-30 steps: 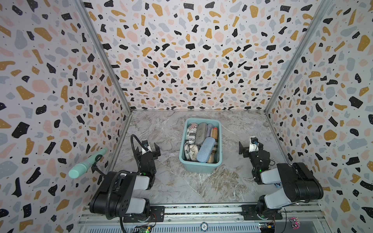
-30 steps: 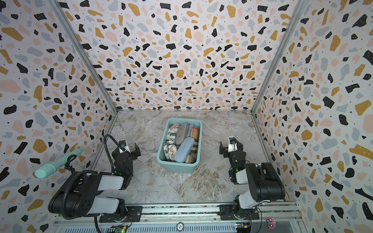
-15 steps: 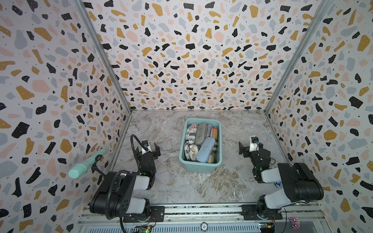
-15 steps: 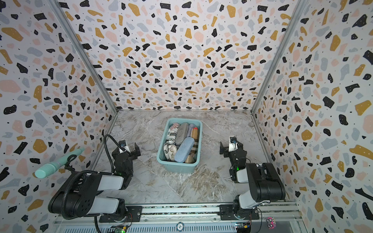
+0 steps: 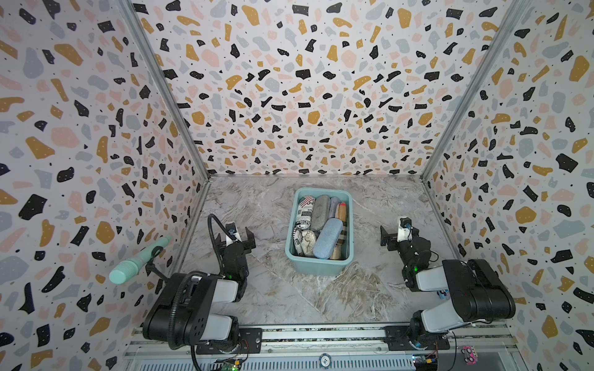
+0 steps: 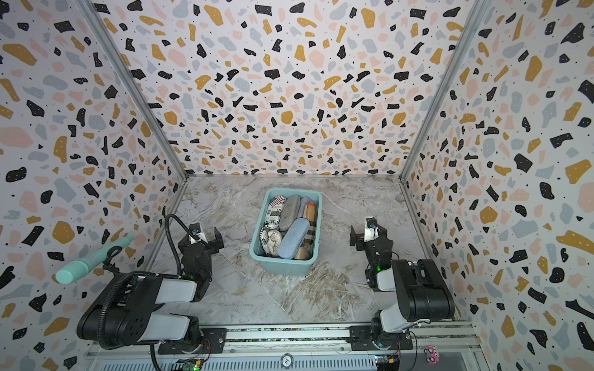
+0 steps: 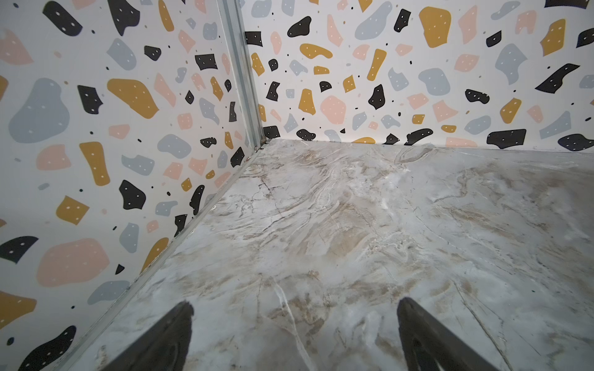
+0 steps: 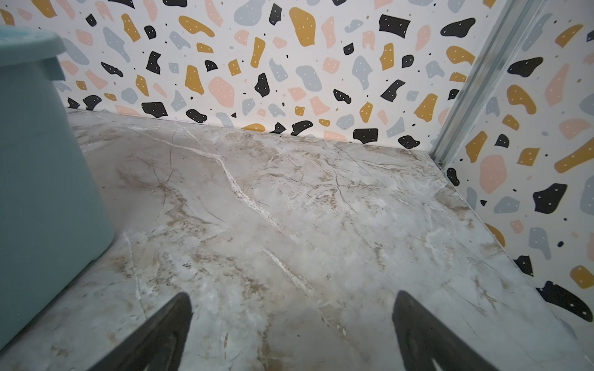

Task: Put the glasses cases into the storage boxes
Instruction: Reset both arms

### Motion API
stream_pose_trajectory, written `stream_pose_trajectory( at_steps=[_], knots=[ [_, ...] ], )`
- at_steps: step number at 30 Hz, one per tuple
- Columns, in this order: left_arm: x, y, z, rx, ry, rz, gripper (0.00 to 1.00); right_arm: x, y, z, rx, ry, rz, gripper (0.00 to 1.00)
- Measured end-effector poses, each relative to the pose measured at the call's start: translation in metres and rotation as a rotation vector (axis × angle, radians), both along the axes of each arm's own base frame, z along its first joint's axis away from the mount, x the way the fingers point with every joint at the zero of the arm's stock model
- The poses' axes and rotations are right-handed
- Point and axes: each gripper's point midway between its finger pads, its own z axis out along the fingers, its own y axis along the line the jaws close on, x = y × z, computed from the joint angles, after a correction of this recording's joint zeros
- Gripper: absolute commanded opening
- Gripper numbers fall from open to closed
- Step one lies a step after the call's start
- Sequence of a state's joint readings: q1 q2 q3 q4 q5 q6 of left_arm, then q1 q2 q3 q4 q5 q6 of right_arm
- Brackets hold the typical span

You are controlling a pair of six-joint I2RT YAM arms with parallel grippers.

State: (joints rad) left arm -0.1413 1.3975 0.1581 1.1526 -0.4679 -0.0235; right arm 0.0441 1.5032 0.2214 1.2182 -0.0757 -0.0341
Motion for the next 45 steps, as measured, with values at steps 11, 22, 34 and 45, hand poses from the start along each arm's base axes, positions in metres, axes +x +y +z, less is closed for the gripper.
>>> stream_pose_trajectory(
  at_steps=[11, 22, 34, 45],
  knots=[
    [0.0, 0.0, 0.0, 0.0, 0.0, 0.0, 1.0, 0.0, 0.0, 0.0, 0.0, 0.0, 0.0, 0.99],
    [0.0, 0.0, 0.0, 0.0, 0.0, 0.0, 1.0, 0.0, 0.0, 0.0, 0.0, 0.0, 0.001, 0.99],
    [0.0, 0.0, 0.0, 0.0, 0.001, 0.0, 1.0, 0.0, 0.0, 0.0, 0.0, 0.0, 0.001, 0.99],
    [0.0, 0.0, 0.0, 0.0, 0.0, 0.0, 1.0, -0.017, 0.019, -0.007, -0.003, 0.005, 0.15, 0.99]
  ],
)
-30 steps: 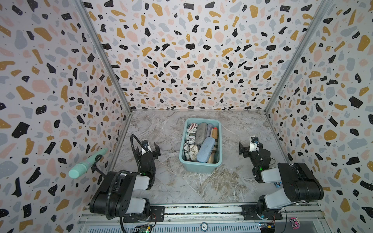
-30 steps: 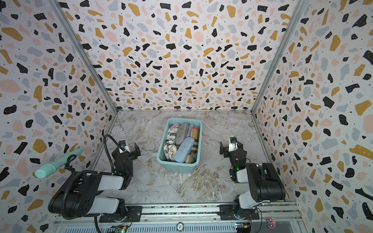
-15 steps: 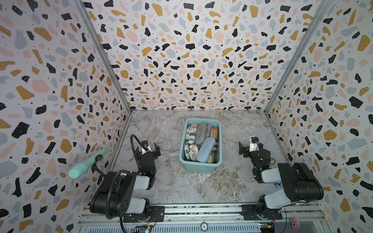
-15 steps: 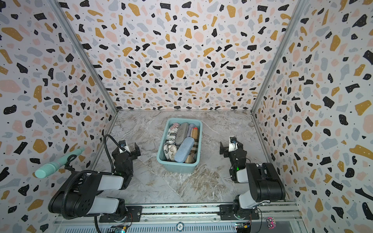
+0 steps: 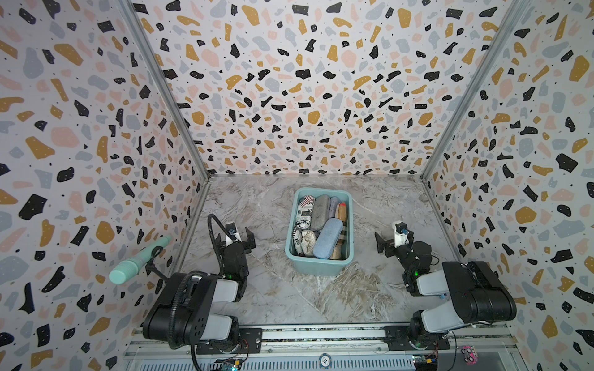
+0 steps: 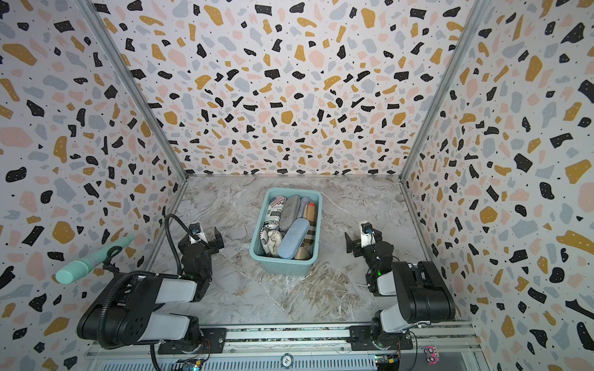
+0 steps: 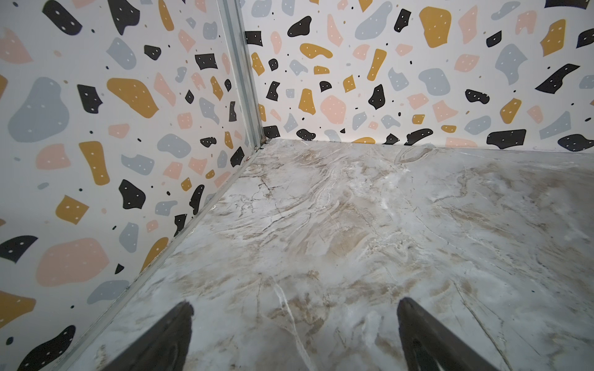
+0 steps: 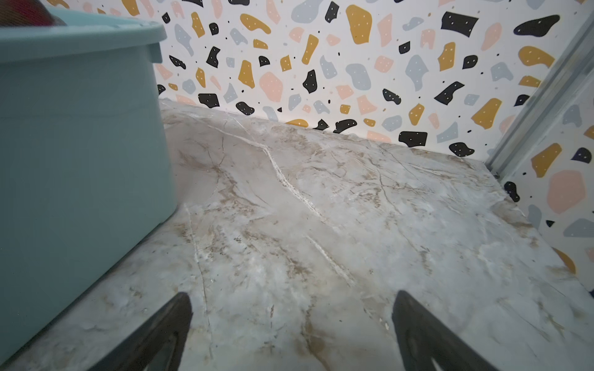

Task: Put the glasses cases into the storage boxes
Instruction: Reset both arms

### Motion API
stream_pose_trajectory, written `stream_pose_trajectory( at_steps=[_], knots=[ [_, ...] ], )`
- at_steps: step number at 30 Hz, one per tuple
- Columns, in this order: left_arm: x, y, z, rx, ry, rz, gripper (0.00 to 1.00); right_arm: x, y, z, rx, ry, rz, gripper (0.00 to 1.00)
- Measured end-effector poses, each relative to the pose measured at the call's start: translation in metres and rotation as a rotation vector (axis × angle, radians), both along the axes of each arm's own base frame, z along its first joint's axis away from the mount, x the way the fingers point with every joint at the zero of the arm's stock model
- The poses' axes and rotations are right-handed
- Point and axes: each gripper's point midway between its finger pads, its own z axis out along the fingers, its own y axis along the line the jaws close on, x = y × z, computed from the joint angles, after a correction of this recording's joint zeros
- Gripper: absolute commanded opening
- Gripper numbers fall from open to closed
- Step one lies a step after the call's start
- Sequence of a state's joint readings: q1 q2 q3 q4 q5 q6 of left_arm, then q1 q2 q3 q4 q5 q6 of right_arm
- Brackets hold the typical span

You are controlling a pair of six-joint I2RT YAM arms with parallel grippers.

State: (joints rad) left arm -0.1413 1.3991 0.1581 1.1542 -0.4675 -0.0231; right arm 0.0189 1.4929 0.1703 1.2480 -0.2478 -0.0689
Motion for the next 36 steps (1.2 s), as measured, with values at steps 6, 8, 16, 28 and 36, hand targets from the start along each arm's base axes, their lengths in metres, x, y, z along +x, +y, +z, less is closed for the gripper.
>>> stream_pose_trajectory(
  at_steps=[6, 8, 16, 28, 36],
  knots=[
    [0.0, 0.0, 0.0, 0.0, 0.0, 0.0, 1.0, 0.01, -0.01, 0.006, 0.007, -0.007, -0.074, 0.99],
    [0.0, 0.0, 0.0, 0.0, 0.0, 0.0, 1.0, 0.011, -0.011, 0.007, 0.006, -0.009, -0.083, 0.99],
    [0.0, 0.0, 0.0, 0.0, 0.0, 0.001, 1.0, 0.012, -0.017, 0.004, 0.003, 0.0, -0.134, 0.99],
    [0.0, 0.0, 0.0, 0.0, 0.0, 0.0, 0.99, 0.012, -0.017, 0.004, -0.001, 0.002, -0.141, 0.99],
    [0.0, 0.0, 0.0, 0.0, 0.0, 0.0, 0.99, 0.012, -0.016, 0.002, -0.001, 0.011, -0.134, 0.99]
  ],
)
